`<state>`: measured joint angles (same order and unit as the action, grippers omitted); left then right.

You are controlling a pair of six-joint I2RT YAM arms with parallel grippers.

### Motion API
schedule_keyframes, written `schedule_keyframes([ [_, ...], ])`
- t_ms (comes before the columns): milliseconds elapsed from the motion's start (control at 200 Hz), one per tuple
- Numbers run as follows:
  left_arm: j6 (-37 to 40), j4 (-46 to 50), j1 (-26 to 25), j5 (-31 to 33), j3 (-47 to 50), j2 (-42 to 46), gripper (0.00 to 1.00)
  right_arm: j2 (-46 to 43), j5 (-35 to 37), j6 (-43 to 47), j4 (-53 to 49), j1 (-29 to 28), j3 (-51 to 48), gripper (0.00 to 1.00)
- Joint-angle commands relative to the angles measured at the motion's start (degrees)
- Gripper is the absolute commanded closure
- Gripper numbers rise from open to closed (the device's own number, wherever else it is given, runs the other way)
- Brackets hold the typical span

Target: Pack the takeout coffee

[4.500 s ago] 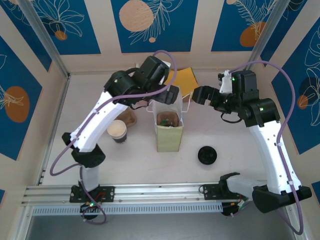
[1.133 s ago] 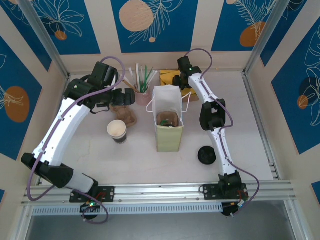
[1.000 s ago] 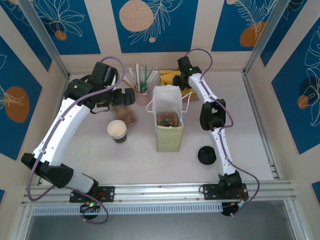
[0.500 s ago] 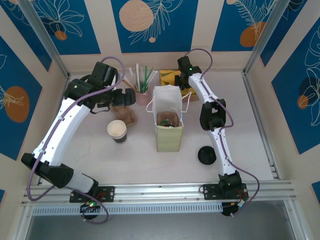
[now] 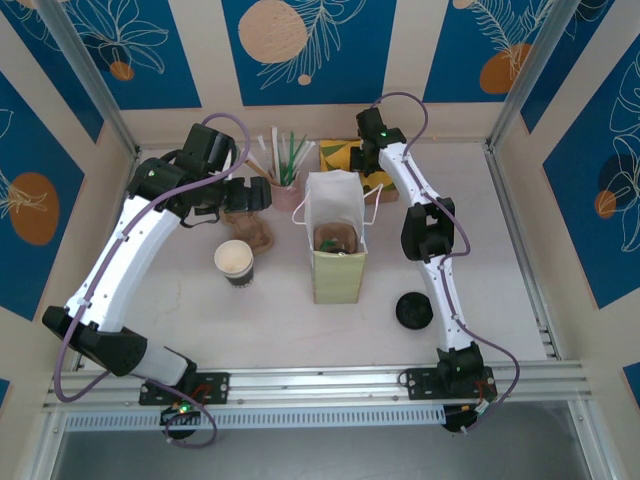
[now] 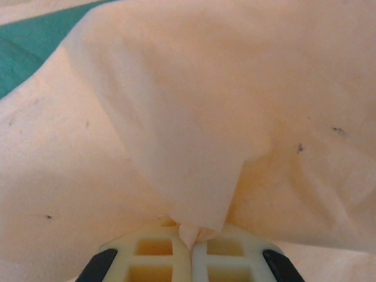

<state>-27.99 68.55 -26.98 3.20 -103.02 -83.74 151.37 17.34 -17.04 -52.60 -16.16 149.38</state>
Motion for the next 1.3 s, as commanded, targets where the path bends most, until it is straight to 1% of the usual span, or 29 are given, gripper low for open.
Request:
schedule_keyframes([
  [0, 0.9, 0.6, 0.8, -0.9, -0.2, 0.9, 0.0, -3.4, -1.3, -0.3, -1.6, 0.3, 0.4, 1.0],
  [410, 1.0, 0.0, 0.9, -0.9, -0.4, 1.0, 0.0, -8.2, -5.0, -3.2, -2.7, 1.9, 0.5, 1.0],
  [755, 0.7, -0.9, 0.9, -0.7, -0.8, 1.5, 0.0, -15.5, -8.9, -6.5, -3.9, 3.7, -2.3, 1.0],
  [970, 0.0, -4.3, 0.9, -1.7, 1.4, 3.6, 0.0, -22.9, -11.7, -8.7, -3.6, 4.9, -8.1, 1.0],
  [1115, -0.4, -6.7, 0.8, -3.9, 2.4, 5.0, 0.0, -28.7, -14.5, -10.0, -2.6, 5.7, -13.0, 1.0],
  [1295, -3.1, -10.8, 0.7, -6.0, 5.3, 7.0, 0.0, -36.3, -18.4, -12.1, -1.6, 7.0, -18.3, 1.0],
])
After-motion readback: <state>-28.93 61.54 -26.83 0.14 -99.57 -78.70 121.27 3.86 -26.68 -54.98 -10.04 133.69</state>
